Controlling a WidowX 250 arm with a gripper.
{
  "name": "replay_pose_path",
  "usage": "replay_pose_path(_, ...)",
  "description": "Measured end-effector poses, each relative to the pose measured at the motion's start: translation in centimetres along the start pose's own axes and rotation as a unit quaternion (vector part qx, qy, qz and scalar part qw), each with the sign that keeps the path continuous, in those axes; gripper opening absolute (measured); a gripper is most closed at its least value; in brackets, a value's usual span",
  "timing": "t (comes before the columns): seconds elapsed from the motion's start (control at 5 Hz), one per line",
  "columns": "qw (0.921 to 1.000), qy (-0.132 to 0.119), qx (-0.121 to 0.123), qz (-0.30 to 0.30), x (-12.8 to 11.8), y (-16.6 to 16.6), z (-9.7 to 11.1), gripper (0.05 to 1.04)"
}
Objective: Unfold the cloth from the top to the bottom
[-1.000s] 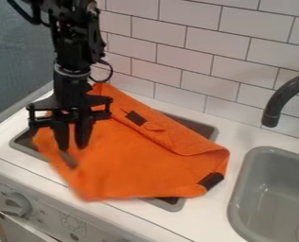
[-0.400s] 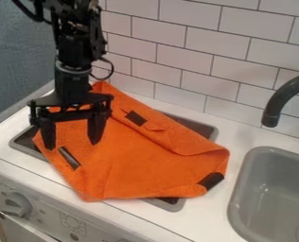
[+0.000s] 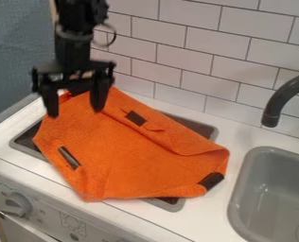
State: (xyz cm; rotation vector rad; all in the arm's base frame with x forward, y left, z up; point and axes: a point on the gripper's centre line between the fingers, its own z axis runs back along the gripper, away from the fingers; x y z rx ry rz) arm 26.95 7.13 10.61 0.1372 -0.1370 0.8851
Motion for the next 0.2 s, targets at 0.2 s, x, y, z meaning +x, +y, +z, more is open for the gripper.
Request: replay_pose_path(0.2,1.0,-0.002,-0.002,0.0,0.01,-0.15,0.17,0.999)
